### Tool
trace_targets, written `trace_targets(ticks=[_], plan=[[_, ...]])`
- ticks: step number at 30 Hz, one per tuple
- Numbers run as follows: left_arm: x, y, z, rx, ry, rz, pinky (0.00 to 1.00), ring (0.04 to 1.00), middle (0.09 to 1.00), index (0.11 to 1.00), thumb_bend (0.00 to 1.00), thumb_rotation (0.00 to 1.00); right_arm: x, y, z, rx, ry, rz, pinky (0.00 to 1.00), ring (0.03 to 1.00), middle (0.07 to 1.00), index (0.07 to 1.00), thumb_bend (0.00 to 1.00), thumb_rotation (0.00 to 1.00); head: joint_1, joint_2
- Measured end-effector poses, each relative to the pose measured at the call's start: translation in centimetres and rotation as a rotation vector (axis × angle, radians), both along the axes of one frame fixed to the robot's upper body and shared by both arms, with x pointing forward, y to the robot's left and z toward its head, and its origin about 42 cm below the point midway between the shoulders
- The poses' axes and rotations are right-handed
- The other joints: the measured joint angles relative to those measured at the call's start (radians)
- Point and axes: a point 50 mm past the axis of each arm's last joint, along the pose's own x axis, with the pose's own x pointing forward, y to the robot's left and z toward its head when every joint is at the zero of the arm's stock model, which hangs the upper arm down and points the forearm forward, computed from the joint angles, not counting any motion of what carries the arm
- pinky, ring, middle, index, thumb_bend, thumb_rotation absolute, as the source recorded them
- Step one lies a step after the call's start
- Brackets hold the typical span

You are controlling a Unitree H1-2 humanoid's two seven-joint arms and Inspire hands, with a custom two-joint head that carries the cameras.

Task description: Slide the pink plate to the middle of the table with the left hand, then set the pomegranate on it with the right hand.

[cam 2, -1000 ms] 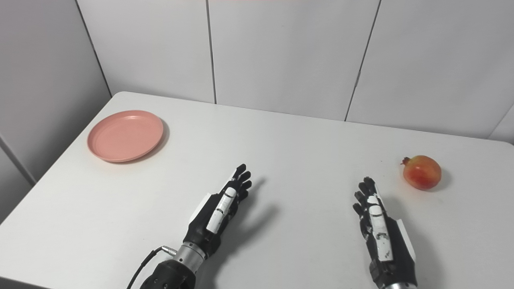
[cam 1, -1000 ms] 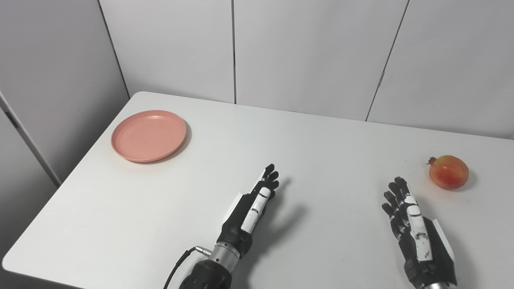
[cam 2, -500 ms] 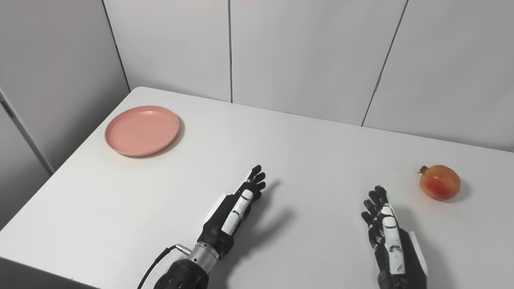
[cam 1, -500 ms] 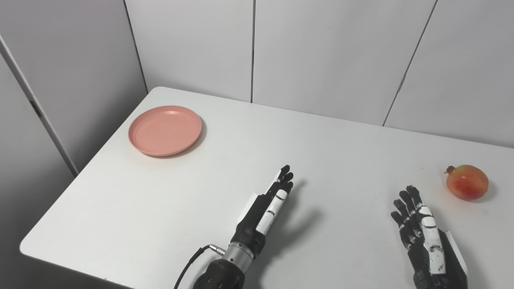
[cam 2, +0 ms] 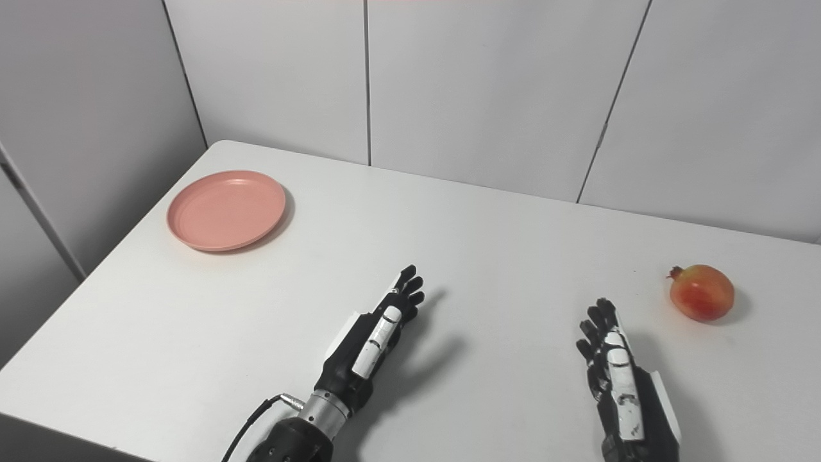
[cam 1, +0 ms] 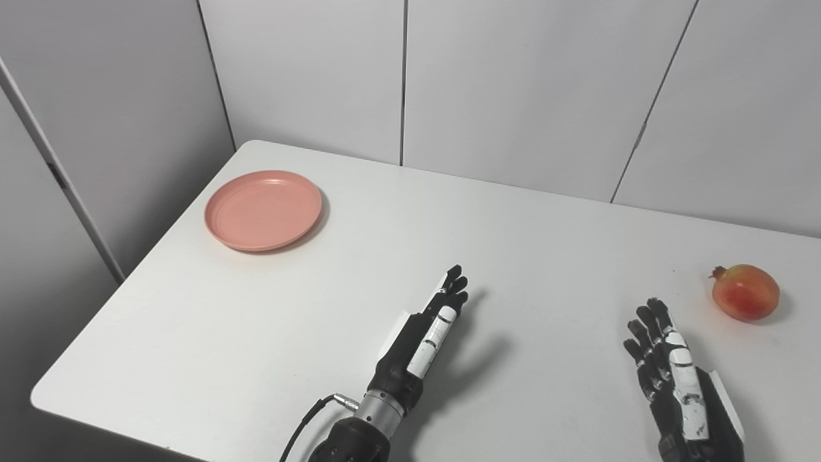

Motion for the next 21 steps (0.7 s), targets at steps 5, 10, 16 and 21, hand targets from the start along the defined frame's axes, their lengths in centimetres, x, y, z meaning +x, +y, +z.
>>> trace_targets(ticks=[5, 10, 16, 21], plan=[[0.1, 0.3, 0.3, -0.002, -0.01, 0.009, 1.0, 0.987, 1.0, 1.0, 0.43, 1.0, 0.0, 0.3, 0.0, -0.013, 0.0, -0.008, 1.0, 1.0, 1.0, 1.0, 0.12, 1.0, 0.003, -0.012], [0.4, 1.3, 1.2, -0.001, -0.044, 0.033, 1.0, 0.993, 1.0, 1.0, 0.45, 1.0, 0.1, 0.5, -0.5, -0.007, 0.017, -0.014, 1.0, 1.0, 1.0, 1.0, 0.13, 1.0, 0.008, -0.023], [1.1, 2.5, 2.8, 0.005, -0.088, 0.034, 1.0, 0.986, 1.0, 1.0, 0.47, 1.0, 0.1, 0.6, -0.7, -0.003, 0.025, -0.022, 1.0, 1.0, 1.0, 1.0, 0.13, 1.0, 0.018, -0.041], [1.8, 4.0, 3.9, 0.035, -0.118, 0.053, 0.99, 0.977, 0.998, 0.998, 0.47, 1.0, 0.1, 0.7, -0.8, -0.003, 0.027, -0.022, 1.0, 1.0, 1.0, 1.0, 0.1, 1.0, 0.017, -0.049]])
